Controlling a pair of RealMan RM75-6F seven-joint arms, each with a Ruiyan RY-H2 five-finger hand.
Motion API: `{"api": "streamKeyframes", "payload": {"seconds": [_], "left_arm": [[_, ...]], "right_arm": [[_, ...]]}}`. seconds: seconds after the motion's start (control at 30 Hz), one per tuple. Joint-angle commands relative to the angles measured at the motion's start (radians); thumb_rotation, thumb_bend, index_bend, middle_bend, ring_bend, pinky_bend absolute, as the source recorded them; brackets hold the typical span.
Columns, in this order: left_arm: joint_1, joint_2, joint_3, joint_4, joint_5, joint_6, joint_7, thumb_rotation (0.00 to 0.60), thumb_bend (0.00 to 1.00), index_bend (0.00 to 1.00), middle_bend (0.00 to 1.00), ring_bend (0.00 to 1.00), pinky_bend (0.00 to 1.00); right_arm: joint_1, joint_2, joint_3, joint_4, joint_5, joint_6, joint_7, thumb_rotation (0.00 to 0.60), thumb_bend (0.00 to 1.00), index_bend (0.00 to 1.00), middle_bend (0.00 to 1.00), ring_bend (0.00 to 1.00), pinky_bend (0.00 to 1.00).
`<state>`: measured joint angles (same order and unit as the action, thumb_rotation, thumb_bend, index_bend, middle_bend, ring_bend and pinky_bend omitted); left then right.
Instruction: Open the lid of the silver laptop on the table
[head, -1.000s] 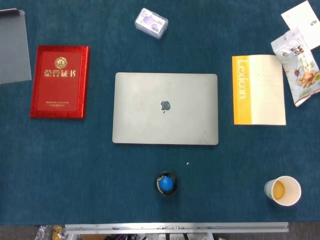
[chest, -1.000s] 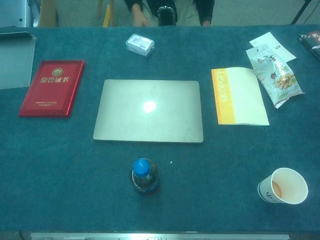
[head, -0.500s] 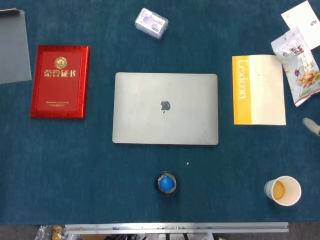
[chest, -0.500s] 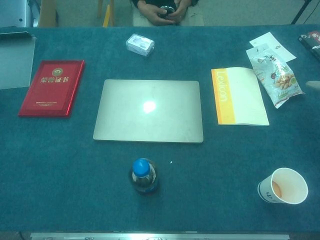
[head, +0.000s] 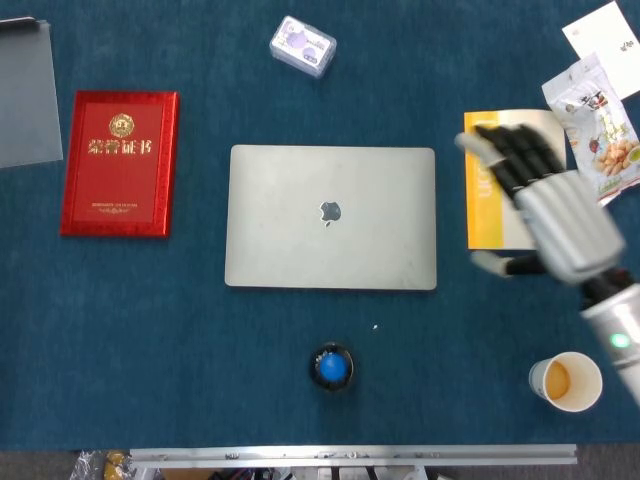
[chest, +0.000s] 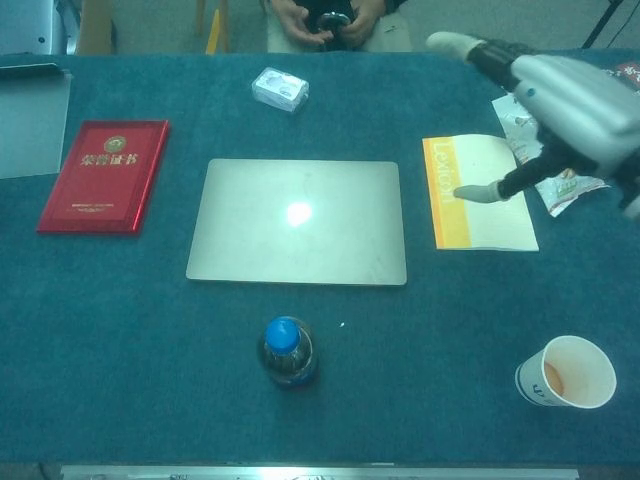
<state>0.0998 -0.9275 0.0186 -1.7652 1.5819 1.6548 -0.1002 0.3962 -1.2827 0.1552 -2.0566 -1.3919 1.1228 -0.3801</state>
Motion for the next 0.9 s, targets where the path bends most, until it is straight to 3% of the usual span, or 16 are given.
{"api": "streamKeyframes", "payload": {"seconds": [0.03, 0.5, 0.9], "left_arm": [[0.003, 0.0, 0.0, 0.008, -0.002, 0.004, -0.012, 0.6, 0.42, 0.18, 0.12, 0.03, 0.04], [0.006, -0.001, 0.0, 0.045, -0.008, 0.004, -0.051, 0.6, 0.42, 0.18, 0.12, 0.03, 0.04], [0.009, -0.012, 0.001, 0.075, -0.026, -0.005, -0.077, 0.6, 0.42, 0.18, 0.12, 0.03, 0.04]], "right_arm": [[0.06, -0.078, 0.0, 0.029, 0.067, -0.068, -0.073, 0.6, 0.03, 0.0, 0.07, 0.0, 0.01], [0.237, -0.377, -0.007, 0.231, 0.238, -0.138, -0.298, 0.6, 0.0, 0.0, 0.07, 0.0, 0.01], [0.287, -0.548, -0.057, 0.409, 0.245, -0.115, -0.368, 0.6, 0.0, 0.0, 0.06, 0.0, 0.01]]}}
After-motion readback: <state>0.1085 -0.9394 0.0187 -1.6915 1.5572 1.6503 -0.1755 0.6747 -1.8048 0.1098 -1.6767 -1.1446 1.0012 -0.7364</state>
